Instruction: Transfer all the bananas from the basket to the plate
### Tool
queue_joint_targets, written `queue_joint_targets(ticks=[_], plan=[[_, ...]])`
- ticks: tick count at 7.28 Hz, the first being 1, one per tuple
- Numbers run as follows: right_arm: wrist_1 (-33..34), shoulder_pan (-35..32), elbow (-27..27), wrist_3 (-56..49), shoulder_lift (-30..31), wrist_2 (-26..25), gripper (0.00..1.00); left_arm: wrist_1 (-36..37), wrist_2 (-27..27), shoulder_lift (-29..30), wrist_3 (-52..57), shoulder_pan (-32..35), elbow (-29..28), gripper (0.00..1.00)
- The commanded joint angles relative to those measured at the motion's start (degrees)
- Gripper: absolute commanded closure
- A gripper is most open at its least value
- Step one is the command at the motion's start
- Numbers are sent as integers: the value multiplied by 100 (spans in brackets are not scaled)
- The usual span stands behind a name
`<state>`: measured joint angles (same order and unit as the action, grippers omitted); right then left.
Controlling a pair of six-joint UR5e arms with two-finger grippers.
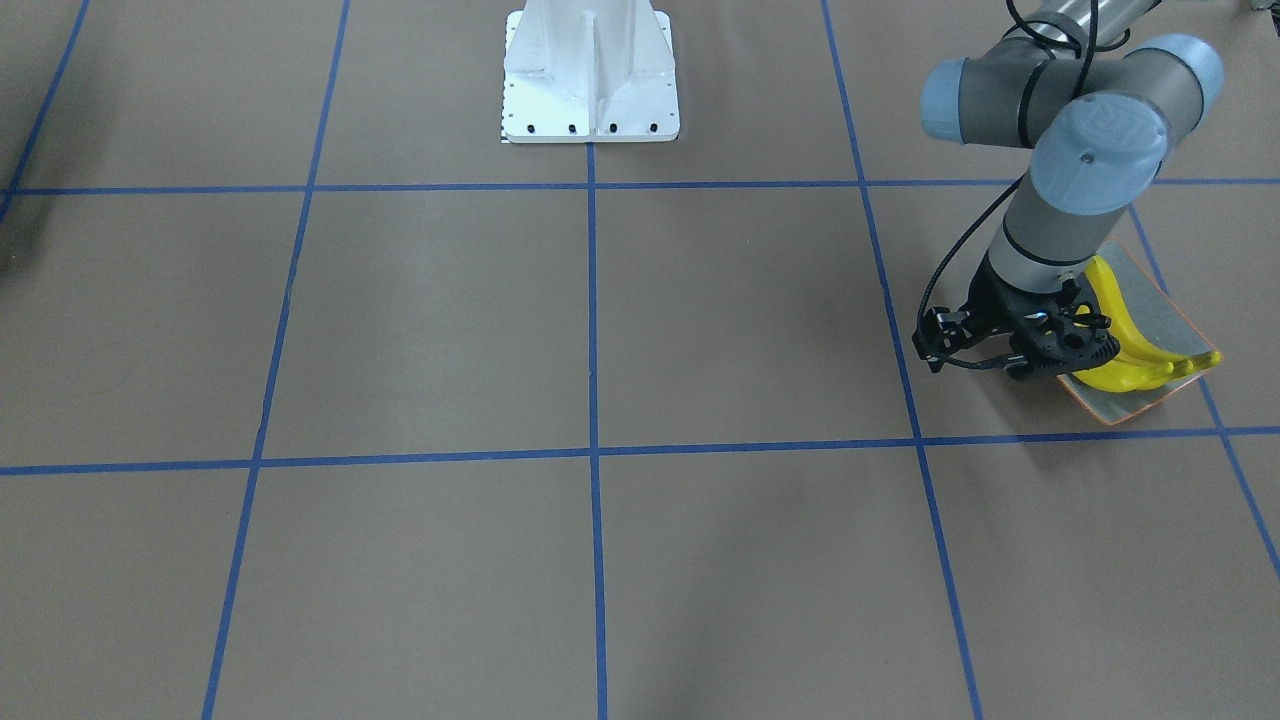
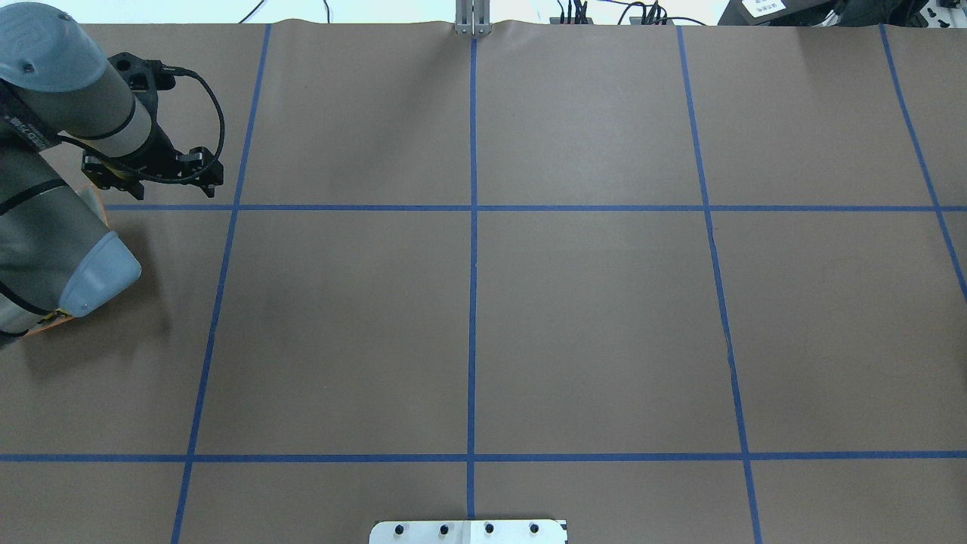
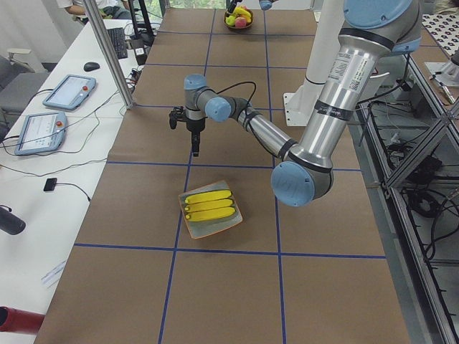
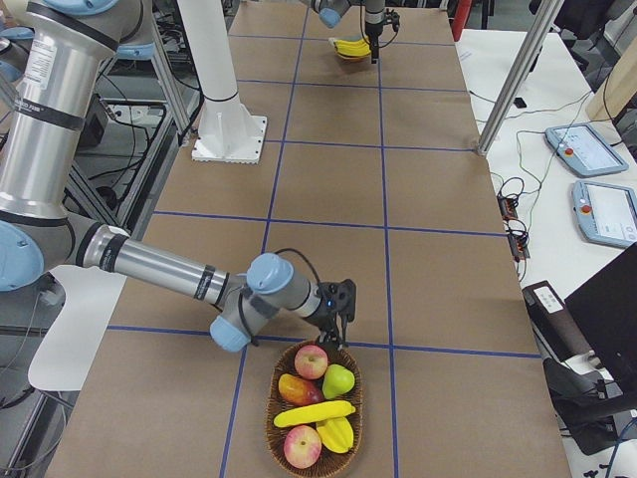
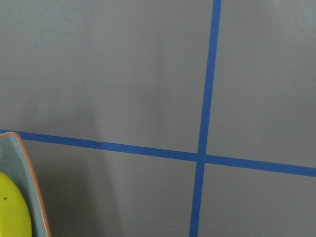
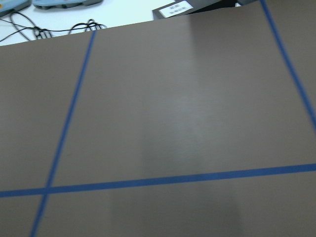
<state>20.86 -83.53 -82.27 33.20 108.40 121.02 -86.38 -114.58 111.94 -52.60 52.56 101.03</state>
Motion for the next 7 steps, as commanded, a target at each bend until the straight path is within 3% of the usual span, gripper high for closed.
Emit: queue_joint_targets(ticks=[1,3,6,7], plan=[[-4,-621,789,-1085,-21,361,0,-2,-3,-6,-13,0,-5,0],[5,-639,1360,-1579,-319,361,0,-10,6,3,-135,-9,-22,0],[14,-639,1714,-1799,-469,343,0,-10,6,-6,-145,-36,-66,0],[5,-639,1810,-1790,-530,343,17,-10,6,-6,-145,-36,-66,0]])
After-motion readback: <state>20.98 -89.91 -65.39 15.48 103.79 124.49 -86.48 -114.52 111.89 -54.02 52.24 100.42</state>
